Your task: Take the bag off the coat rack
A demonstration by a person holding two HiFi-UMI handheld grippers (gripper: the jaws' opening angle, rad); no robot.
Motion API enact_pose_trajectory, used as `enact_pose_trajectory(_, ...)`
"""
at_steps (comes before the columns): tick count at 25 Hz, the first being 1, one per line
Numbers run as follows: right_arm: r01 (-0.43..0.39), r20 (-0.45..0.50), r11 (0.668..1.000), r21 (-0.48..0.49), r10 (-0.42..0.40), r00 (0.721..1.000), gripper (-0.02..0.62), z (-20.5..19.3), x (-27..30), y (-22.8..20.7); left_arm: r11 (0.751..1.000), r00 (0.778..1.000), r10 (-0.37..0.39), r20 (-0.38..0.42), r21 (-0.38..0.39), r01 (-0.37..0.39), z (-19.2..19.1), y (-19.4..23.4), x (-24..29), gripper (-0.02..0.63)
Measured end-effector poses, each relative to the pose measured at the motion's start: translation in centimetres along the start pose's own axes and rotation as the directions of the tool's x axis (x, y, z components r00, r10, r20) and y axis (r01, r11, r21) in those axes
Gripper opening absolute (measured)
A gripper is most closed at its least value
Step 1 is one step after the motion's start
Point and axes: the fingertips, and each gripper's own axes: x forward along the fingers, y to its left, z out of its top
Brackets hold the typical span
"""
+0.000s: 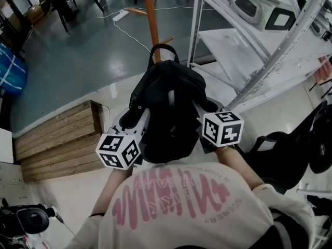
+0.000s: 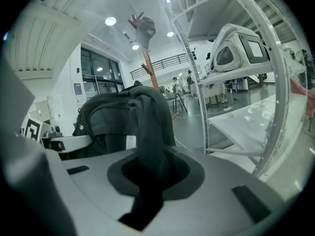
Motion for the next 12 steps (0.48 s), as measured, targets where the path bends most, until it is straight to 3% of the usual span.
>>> enact_pose_trajectory(12,-0.006,0.000,1.000,-0.009,0.006,1.000,0.060,0.65,0.78,-0.24,1.000,1.000,0.011,0.001,-0.012,-0.011,0.45,0.40,0.72,0.153)
